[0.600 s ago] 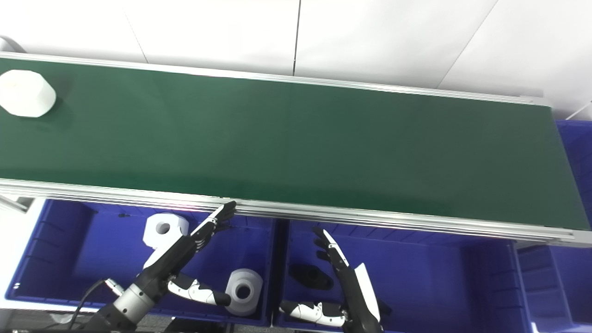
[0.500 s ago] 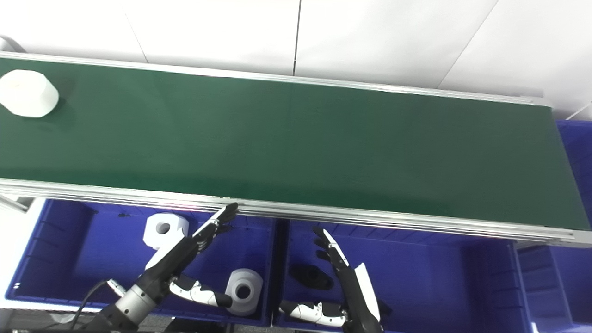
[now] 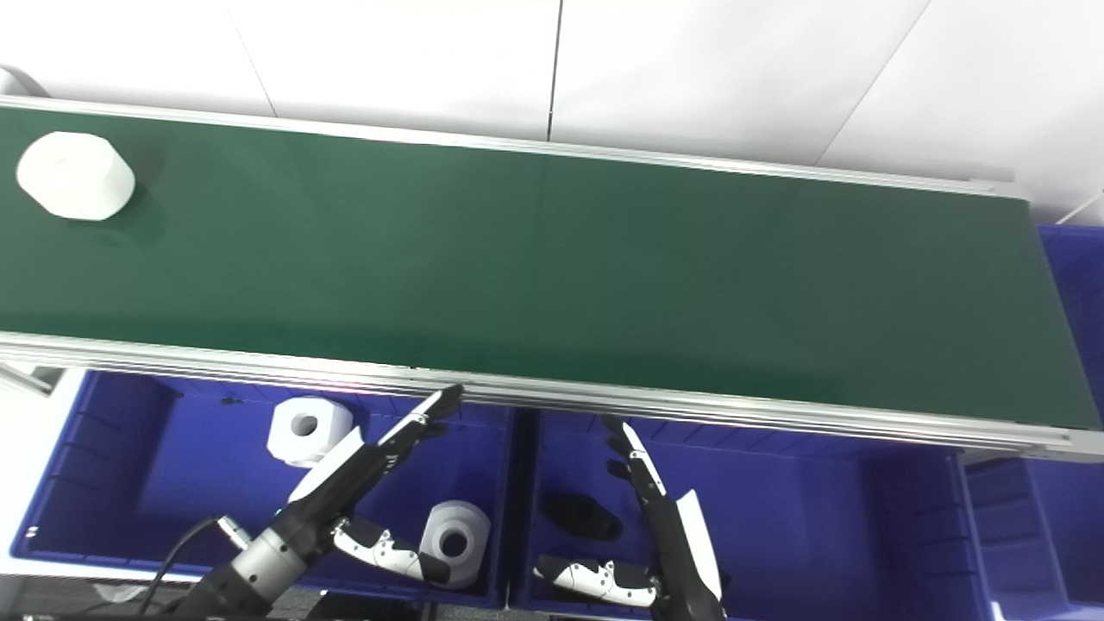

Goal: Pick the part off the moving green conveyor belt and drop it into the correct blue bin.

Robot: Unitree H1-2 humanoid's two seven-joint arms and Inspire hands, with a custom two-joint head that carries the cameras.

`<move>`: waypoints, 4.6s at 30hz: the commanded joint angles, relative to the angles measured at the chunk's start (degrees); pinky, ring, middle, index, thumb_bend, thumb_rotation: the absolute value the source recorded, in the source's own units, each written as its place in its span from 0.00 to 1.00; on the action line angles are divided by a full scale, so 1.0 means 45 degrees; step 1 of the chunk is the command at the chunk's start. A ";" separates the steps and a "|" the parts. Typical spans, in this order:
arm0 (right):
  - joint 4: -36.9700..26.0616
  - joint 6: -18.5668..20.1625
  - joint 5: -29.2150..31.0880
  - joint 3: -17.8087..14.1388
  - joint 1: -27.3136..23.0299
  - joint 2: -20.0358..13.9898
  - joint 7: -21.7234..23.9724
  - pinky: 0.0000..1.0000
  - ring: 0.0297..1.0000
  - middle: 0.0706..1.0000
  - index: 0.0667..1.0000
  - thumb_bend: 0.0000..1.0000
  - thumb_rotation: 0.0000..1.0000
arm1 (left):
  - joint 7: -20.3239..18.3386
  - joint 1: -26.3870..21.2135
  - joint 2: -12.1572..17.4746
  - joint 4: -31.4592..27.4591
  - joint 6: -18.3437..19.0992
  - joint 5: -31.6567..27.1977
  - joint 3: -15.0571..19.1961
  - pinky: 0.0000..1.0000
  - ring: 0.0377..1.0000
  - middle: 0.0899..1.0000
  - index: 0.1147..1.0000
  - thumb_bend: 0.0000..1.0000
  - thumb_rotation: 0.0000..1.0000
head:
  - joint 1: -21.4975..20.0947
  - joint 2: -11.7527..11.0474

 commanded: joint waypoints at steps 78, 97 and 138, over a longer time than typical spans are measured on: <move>0.1524 -0.0842 0.0835 0.0984 -0.1113 -0.1180 -0.1570 0.88 0.94 0.97 0.95 0.89 0.36 | 0.5218 -0.0181 0.0507 -0.3760 -0.0537 -0.0153 -0.0689 0.62 0.71 0.75 0.71 0.87 0.21 | 0.3335 -0.2147; 0.0653 -0.0831 0.0606 0.0877 -0.1088 -0.0917 -0.1525 0.86 0.92 0.94 0.93 0.88 0.37 | 0.2108 -0.4445 0.1259 -0.3827 0.1832 -0.0655 0.2701 0.90 0.95 0.96 0.94 0.79 0.30 | 0.1804 0.0513; 0.0482 -0.0840 0.1604 0.0617 -0.1301 -0.1474 -0.1154 0.90 0.92 0.93 0.93 0.82 0.38 | 0.1997 -1.0014 0.2486 0.3984 0.5352 0.9115 0.0728 1.00 1.00 0.97 0.81 0.85 0.01 | 0.3638 0.0655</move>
